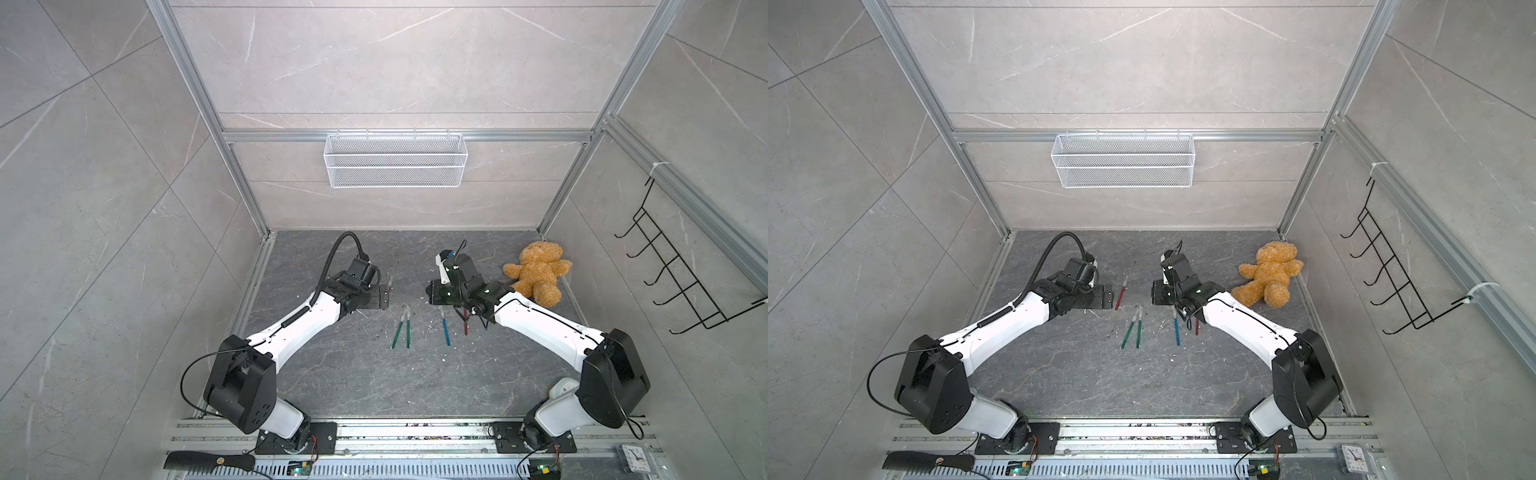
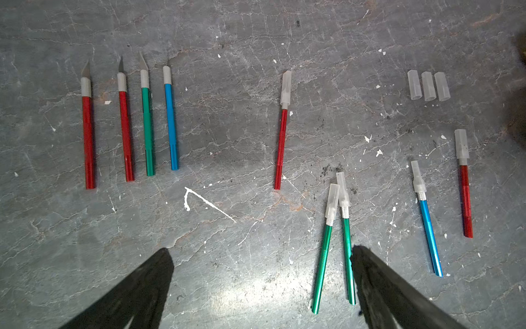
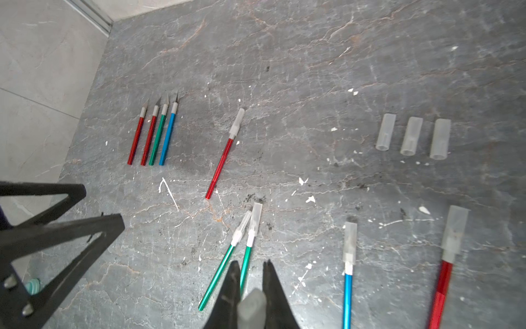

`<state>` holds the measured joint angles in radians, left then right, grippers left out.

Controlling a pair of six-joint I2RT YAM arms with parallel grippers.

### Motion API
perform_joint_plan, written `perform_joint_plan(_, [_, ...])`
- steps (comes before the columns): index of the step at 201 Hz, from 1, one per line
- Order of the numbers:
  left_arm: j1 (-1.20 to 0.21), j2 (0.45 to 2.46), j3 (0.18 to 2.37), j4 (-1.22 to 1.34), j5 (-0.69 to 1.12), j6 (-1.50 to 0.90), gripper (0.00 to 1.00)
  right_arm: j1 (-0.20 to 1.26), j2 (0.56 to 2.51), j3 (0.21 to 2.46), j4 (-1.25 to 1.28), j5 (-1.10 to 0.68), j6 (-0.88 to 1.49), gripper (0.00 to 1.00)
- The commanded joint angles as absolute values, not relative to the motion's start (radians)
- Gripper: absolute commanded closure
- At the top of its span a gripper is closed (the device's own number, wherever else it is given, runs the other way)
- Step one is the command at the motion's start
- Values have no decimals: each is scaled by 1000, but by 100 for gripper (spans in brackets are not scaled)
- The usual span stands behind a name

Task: Remove protective caps from carving knives
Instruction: Place the protective sleeve at the center of the board.

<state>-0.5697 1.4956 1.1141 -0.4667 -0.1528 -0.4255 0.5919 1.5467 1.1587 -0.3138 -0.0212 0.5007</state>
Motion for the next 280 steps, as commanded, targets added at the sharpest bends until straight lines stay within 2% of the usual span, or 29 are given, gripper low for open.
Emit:
perform_joint_plan(1, [-575, 1457, 1095, -422, -176, -463, 0, 570, 1596, 1224, -404, -8, 490, 100])
perform_joint_plan(132, [-584, 1529, 1165, -530, -125, -570, 0, 492, 1928, 1546, -599, 28, 453, 100])
perform_joint_plan(280, [-583, 1607, 1228, -606, -73, -594, 0, 418, 2236, 1839, -738, -31, 449, 100])
